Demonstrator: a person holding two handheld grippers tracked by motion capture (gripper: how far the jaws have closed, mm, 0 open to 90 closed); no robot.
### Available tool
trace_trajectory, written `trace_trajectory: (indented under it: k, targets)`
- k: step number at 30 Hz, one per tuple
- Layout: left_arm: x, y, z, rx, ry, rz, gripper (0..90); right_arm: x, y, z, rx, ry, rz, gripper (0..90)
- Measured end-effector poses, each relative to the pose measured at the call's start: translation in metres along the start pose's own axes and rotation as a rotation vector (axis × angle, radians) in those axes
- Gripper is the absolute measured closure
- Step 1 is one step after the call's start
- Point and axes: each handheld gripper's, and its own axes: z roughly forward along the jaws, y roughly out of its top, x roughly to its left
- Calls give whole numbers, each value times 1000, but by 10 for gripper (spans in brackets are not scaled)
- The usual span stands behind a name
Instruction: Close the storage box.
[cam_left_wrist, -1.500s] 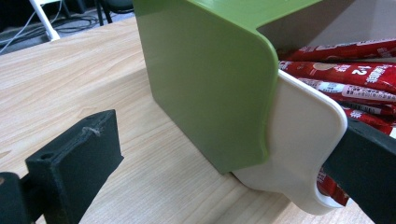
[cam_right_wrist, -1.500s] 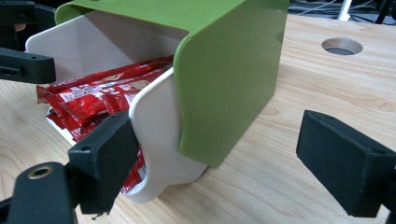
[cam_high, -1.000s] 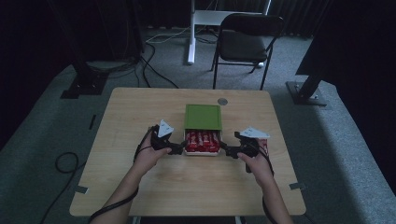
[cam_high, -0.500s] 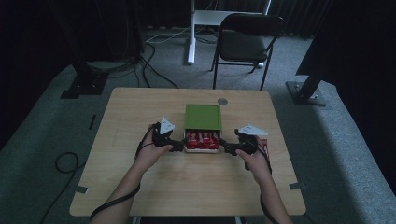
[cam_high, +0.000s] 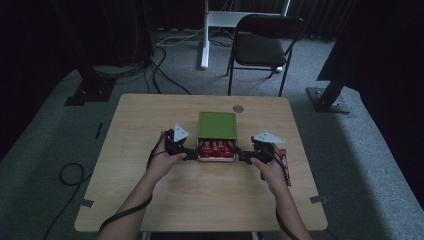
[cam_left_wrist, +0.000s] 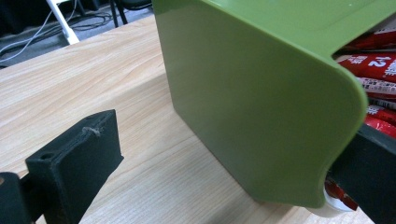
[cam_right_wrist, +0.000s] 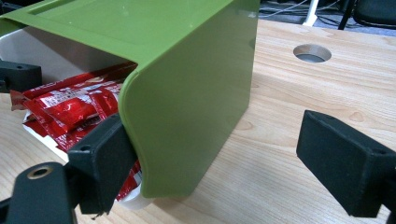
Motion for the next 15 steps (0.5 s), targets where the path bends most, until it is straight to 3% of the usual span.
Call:
trace_trajectory:
  k: [11, 15]
  targets:
    - [-1, 2, 1, 8, 13, 14, 13, 1, 1, 1, 1, -15, -3, 124]
    - [-1, 2, 2, -5, 0, -3, 14, 3, 0, 1, -8, -12, 5, 138]
